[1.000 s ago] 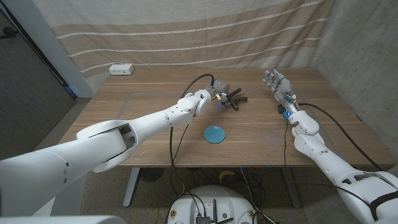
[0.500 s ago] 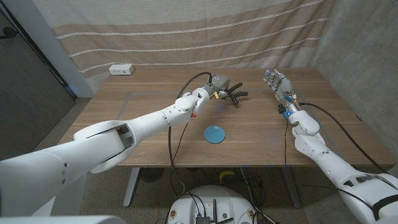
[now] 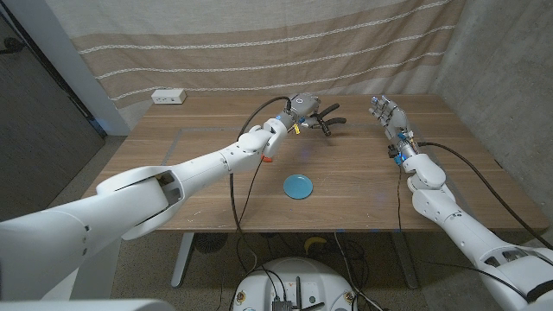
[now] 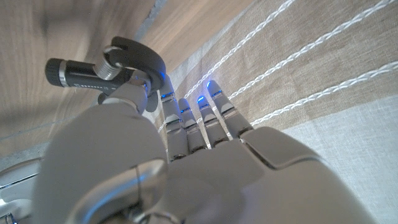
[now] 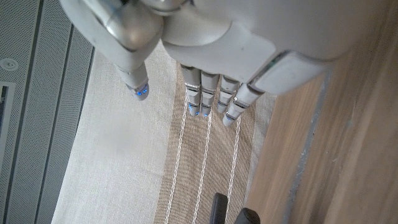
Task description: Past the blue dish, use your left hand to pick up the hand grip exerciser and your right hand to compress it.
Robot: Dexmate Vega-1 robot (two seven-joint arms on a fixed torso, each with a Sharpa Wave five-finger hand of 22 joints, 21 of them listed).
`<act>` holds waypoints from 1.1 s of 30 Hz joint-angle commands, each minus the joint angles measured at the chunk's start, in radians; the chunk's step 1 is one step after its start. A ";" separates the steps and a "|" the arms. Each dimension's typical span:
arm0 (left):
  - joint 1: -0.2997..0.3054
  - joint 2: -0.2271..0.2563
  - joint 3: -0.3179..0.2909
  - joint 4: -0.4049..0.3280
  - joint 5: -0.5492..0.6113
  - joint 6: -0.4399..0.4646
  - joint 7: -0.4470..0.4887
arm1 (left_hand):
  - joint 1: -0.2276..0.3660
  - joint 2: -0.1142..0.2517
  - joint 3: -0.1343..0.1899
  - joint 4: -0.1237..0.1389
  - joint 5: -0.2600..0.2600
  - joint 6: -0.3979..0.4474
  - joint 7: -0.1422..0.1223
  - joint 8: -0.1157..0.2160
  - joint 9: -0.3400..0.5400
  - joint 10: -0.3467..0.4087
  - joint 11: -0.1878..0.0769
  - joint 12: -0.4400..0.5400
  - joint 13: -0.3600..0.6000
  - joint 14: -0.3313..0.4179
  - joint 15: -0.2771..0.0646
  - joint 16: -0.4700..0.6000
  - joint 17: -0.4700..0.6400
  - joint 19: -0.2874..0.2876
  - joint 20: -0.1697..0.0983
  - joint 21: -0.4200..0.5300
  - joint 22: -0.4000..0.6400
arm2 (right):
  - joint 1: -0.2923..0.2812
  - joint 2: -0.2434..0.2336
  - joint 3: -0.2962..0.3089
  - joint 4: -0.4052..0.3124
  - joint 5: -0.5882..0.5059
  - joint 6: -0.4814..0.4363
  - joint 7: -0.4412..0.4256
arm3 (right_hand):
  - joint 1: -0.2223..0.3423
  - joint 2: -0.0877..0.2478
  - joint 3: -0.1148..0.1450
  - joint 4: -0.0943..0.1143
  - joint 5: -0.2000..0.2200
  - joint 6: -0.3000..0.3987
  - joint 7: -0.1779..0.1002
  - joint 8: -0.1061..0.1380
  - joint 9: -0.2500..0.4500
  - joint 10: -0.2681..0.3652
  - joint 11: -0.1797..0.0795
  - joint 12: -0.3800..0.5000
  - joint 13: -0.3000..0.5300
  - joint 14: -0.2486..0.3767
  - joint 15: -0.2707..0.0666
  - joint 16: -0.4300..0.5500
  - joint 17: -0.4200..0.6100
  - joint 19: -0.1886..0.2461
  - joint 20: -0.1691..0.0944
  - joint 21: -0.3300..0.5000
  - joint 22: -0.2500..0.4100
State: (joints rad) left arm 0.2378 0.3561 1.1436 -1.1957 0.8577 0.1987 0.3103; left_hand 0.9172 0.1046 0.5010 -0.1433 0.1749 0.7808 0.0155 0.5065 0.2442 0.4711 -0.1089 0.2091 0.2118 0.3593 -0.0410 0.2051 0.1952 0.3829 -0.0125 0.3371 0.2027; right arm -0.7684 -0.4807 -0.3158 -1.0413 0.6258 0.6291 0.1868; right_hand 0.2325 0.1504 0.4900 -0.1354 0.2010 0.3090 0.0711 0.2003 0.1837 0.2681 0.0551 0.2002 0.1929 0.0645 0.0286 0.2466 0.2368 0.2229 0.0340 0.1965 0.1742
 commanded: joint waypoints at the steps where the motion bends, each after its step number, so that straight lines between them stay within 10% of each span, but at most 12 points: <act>1: 0.013 0.018 -0.019 -0.020 0.046 -0.020 0.127 | 0.061 0.074 0.014 0.018 0.011 0.000 -0.009 0.101 0.288 0.043 -0.052 0.006 0.004 0.012 -0.119 0.006 0.003 0.012 -0.002 0.009 0.004 | -0.056 -0.040 0.002 -0.101 -0.069 0.004 -0.107 | 0.021 -0.001 0.003 -0.008 0.004 0.004 -0.009 -0.004 0.003 0.001 -0.006 0.001 0.003 0.013 -0.002 0.001 0.002 0.012 0.002 0.008 0.003; 33: 0.096 0.048 -0.118 -0.040 0.027 -0.059 0.427 | 0.031 0.071 0.025 0.023 0.015 -0.016 -0.030 0.160 0.346 0.069 -0.073 0.008 0.008 0.049 -0.151 0.007 0.006 0.063 -0.028 0.044 0.009 | -0.168 -0.090 0.033 -0.282 -0.297 -0.021 -0.400 | 0.047 -0.012 0.008 -0.026 0.009 0.003 -0.033 -0.004 0.003 -0.004 -0.026 -0.002 0.003 0.021 -0.014 -0.001 -0.003 0.020 -0.002 0.009 0.002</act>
State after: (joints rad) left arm 0.3123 0.4041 1.0554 -1.2456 0.9070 0.1650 0.6361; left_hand 0.9027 0.1191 0.5009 -0.1431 0.1859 0.7613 -0.0080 0.5065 0.2442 0.4857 -0.1342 0.2092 0.2165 0.3955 -0.0452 0.2051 0.1979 0.4365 -0.0412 0.3737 0.2072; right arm -0.8957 -0.5547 -0.2966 -1.2544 0.4230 0.6283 -0.1022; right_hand 0.2689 0.1371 0.4972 -0.1562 0.2010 0.3071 0.0440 0.1953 0.1837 0.2622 0.0351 0.2002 0.1929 0.0753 0.0177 0.2466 0.2322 0.2343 0.0372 0.1965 0.1743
